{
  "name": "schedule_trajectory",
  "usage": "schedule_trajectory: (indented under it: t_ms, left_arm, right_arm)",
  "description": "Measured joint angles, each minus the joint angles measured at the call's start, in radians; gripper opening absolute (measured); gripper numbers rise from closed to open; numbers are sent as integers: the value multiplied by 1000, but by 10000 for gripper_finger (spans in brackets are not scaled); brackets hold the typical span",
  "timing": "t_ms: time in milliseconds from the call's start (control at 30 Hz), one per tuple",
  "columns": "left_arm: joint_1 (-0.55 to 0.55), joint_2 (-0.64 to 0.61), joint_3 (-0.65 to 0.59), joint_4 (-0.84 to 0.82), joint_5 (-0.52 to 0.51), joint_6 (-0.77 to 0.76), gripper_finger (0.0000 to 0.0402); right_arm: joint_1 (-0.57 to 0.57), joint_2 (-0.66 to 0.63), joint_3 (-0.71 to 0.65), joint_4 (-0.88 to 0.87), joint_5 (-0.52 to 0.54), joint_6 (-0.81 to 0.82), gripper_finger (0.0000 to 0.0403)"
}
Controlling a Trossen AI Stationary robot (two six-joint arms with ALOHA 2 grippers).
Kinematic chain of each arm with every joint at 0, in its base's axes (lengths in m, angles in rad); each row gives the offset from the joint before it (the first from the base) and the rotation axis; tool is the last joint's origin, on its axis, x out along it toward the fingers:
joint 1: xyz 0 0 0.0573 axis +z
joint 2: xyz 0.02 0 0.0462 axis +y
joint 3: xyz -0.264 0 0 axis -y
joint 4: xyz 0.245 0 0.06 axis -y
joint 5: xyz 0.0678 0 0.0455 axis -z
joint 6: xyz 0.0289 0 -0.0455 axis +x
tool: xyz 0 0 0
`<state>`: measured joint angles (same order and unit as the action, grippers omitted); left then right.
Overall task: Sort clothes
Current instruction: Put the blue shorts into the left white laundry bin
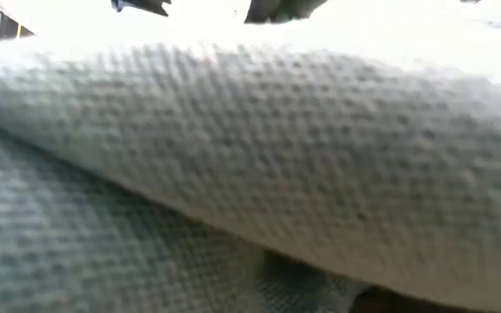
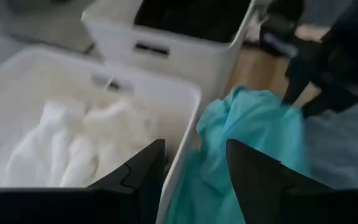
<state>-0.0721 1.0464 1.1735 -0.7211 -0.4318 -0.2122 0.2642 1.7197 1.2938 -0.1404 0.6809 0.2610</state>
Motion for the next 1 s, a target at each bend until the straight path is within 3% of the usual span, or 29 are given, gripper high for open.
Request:
schedule_trajectory:
  t_ms: [367, 500, 667, 733, 833, 1000]
  left_arm:
    - [-144, 129, 0, 312, 28, 305, 161]
    - [-168, 239, 0, 495, 163, 360, 161]
    - [-167, 413, 0, 731, 388, 366, 161]
    - [-167, 477, 0, 813, 432, 366, 161]
    - [-167, 551, 0, 857, 426, 372, 161]
    - [-167, 605, 1, 764, 302, 380, 161]
  right_arm:
    - [310, -276, 0, 3, 489, -245, 5]
    - [404, -300, 0, 3, 591, -269, 5]
    - [499, -302, 0, 2, 663, -269, 5]
    - [535, -302, 0, 1, 674, -261, 5]
    - [610, -305, 0, 1, 699, -273, 5]
    - [792, -362, 0, 72, 891, -346, 5]
